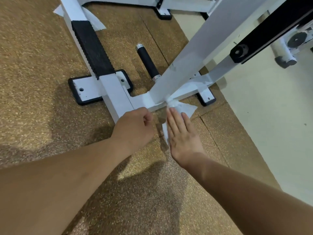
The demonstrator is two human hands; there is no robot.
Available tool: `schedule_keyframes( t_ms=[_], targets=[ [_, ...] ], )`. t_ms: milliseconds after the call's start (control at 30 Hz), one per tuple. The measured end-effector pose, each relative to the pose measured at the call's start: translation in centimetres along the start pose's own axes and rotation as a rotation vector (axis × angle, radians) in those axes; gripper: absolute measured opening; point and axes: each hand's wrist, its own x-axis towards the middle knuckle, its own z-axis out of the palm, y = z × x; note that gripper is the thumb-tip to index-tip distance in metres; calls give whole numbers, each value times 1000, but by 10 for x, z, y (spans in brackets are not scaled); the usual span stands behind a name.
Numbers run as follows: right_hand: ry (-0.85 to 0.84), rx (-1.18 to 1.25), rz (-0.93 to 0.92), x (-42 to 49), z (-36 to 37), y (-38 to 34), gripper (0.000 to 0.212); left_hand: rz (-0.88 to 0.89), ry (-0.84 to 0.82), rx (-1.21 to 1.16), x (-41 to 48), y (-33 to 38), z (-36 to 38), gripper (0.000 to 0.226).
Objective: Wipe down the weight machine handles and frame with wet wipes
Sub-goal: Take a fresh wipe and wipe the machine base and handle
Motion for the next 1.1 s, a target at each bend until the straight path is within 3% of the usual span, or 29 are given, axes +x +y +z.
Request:
schedule_keyframes(
  t_ms=[133, 267, 400, 467, 600, 767, 867, 933, 1033, 1100],
  targets=[
    [-53, -146, -90, -5, 1, -2, 68, -41, -27, 7, 3, 3, -1, 15],
    [-139, -127, -148, -16, -3, 2, 61, -14, -42, 51, 3, 2, -2, 13],
    [-149, -209, -258, -37, -6, 7, 63, 67, -127, 223, -5, 7, -1, 20],
    [-137, -111, -265, -42, -6, 8, 57, 98, -197, 306, -9, 12, 3, 26],
    [76, 240, -257, -46, 1, 3, 32, 122, -346, 280, -17, 19, 10, 31],
    [528, 616, -3, -38, -13, 2, 40, 143, -386, 284, -21, 15, 17, 23],
    [449, 698, 156, -9, -30, 33, 51, 120, -322, 259, -15, 12, 11, 25],
    [428, 756, 387, 8, -37, 58, 58, 78, -287, 186, -12, 11, 5, 27],
    [536, 1125, 789, 34, -45, 74, 44, 95, -214, 101, -10, 10, -3, 22],
    [523, 1213, 792, 45, -50, 58, 35, 118, -187, 94, -9, 8, -5, 18]
  ],
)
